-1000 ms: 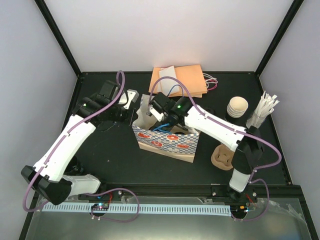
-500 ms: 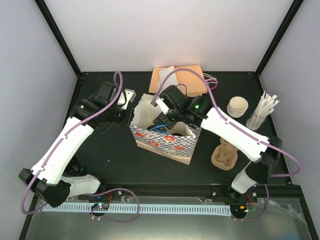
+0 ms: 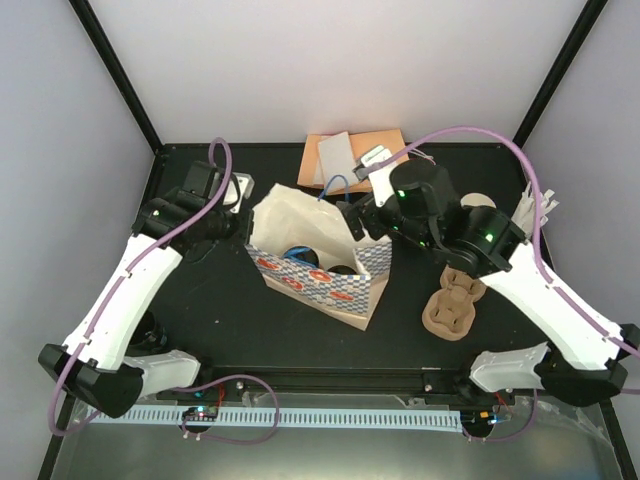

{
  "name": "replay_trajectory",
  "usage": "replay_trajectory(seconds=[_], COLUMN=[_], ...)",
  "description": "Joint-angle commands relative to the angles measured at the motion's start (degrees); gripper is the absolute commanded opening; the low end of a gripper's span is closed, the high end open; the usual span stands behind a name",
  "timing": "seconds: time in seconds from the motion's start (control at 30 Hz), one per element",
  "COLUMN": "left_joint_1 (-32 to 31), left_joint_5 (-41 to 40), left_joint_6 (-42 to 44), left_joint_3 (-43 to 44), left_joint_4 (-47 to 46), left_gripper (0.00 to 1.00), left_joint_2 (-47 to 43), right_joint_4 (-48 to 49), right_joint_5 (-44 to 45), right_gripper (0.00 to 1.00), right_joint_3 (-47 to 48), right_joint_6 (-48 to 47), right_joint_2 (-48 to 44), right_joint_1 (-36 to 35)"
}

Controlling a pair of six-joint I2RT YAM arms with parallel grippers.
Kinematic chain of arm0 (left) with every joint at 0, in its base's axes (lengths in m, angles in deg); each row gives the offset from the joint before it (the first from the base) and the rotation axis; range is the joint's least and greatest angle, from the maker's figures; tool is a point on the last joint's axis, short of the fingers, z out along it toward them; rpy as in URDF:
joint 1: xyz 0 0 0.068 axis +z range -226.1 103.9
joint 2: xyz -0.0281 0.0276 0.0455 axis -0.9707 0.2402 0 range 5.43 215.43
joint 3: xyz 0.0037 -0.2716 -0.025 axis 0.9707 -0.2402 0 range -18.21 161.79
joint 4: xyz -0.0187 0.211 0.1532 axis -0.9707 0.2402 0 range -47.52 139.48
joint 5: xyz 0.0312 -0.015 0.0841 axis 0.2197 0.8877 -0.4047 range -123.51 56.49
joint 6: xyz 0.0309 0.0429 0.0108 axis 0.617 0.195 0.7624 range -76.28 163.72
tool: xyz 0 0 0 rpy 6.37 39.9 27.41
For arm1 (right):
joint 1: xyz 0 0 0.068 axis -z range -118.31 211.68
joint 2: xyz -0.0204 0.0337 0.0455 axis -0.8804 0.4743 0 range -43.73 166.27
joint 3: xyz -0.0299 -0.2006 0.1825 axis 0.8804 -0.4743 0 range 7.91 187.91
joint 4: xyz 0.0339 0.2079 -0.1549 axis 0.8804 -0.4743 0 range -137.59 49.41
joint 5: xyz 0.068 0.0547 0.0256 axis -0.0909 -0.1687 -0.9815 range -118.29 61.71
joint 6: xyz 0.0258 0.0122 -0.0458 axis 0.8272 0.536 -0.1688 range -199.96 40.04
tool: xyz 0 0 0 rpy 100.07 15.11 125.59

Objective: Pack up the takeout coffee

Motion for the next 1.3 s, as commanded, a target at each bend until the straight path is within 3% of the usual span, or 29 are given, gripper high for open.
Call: replay_trajectory(seconds=[0.0, 0.13, 0.37, 0.5, 0.63, 0.67, 0.8, 1.0, 1.27], left_joint_1=[4.53, 8.79, 15.27, 18.89, 19.63, 19.62, 19.59, 19.6, 19.61], left_joint_5=[0.51, 1.16, 0.58, 0.57, 2.99, 4.0, 7.75, 9.12, 11.26], left_joint_6=[1.16, 2.76, 4.39, 4.45, 4.1, 4.08, 4.17, 3.59, 2.26], left_joint_3=[-0.19, 0.28, 0.79, 0.87, 0.96, 1.06, 1.47, -0.17, -8.82], left_joint_4=[-2.59, -3.18, -4.15, -4.26, -4.54, -4.52, -4.78, -7.05, -14.44], left_gripper=[0.02, 0.02, 0.02, 0.02, 0.03, 0.06, 0.4, 0.77, 0.94], left_joint_2=[-1.0, -0.83, 0.5, 1.35, 1.32, 1.32, 0.82, -5.05, -17.06], right_joint_4=[1.21, -0.16, -3.48, -3.36, -2.75, -3.2, -3.94, -3.36, -7.04], right_joint_5=[8.75, 6.91, -0.05, -5.37, -1.34, 0.1, 5.88, 9.79, 9.49], right_gripper=[1.0, 1.0, 0.96, 0.87, 0.72, 0.7, 0.66, 0.64, 0.44], right_joint_3=[-0.41, -2.78, -7.81, -13.83, -17.92, -18.25, -19.41, -17.1, -10.68], right_joint_6=[2.35, 6.02, 13.45, 18.77, 22.84, 24.28, 28.68, 27.95, 29.6], right_joint_2=[-3.29, -6.53, -9.87, -11.8, -12.11, -11.78, -10.41, -5.8, 4.67], right_joint_1=[0.82, 7.33, 27.8, 41.32, 50.2, 52.04, 55.82, 58.74, 59.39])
